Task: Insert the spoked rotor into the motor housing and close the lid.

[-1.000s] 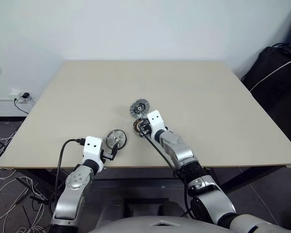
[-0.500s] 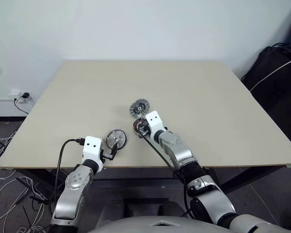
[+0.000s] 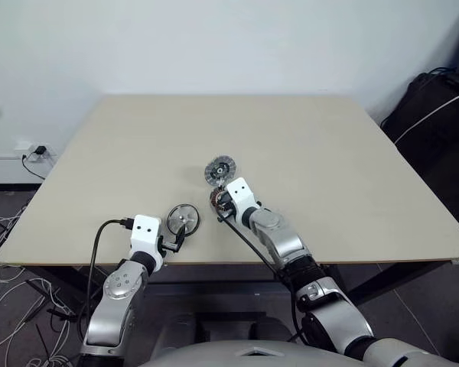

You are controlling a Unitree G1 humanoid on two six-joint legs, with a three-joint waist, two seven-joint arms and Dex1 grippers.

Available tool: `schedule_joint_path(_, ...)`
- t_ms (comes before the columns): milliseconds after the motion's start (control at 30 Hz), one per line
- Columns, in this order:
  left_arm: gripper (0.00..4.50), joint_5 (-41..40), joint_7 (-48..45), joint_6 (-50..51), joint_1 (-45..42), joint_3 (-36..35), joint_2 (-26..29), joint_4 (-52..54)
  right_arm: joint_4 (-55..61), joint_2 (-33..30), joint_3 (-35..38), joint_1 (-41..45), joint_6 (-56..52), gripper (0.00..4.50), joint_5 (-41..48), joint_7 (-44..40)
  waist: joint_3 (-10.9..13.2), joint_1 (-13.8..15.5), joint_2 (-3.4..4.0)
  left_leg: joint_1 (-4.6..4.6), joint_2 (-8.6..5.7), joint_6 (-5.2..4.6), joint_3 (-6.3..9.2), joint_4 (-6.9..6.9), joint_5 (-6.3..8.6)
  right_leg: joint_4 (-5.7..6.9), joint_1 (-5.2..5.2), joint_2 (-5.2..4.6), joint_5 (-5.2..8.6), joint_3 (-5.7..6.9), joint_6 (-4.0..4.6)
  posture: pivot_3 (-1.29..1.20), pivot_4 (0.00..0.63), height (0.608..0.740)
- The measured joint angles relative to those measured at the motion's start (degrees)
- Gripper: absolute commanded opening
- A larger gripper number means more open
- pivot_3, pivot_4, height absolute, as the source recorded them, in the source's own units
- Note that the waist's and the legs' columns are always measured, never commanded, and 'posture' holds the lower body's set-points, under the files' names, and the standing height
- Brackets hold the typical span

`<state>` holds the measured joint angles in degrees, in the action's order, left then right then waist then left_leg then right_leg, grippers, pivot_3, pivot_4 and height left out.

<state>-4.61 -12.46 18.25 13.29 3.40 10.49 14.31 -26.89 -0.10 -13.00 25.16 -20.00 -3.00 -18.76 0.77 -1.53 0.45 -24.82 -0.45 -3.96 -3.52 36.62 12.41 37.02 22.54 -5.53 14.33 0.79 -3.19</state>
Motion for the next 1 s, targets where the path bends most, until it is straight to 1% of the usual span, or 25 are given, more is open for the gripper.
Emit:
schedule_joint_path(200,4.5,0.0,0.02,-0.01,0.21,-0.01,-0.08,0.0,0.9,0.09,1.09,-0.11,0.71,0.03,0.09,1.7,0.0,0.05,0.0,0.0,0.0,0.0,0.0,-0.01,0.0,0.0,0.0,-0.01,0.0,0.0,0.0,0.0,0.0,0.74)
schedule_joint_path(467,4.5,0.0,0.03,-0.01,0.22,-0.01,-0.15,0.0,-1.26,1.12,1.07,1.02,0.75,0.03,-1.13,4.9,0.0,-0.02,0.0,0.01,0.0,0.03,0.0,-0.07,-0.02,-0.01,0.02,0.0,0.01,0.0,0.01,0.0,0.0,0.74)
schedule_joint_path(700,4.5,-0.07,0.33,-0.03,1.11,-0.37,-0.29,0.0,-4.11,1.8,0.25,2.62,1.03,0.03,-1.63,4.79,0.0,-0.08,0.0,0.02,0.0,0.04,0.0,-0.09,-0.02,-0.01,0.02,0.01,0.01,0.0,0.02,0.0,0.0,0.74)
schedule_joint_path(1000,4.5,-0.09,0.72,-0.04,1.37,-0.55,-0.39,0.0,-4.89,2.12,-0.21,2.77,1.15,0.03,-2.35,3.21,0.0,-0.06,0.0,0.02,-0.01,0.05,0.0,-0.09,-0.03,-0.01,0.01,0.02,0.01,0.01,0.02,0.0,0.0,0.74)
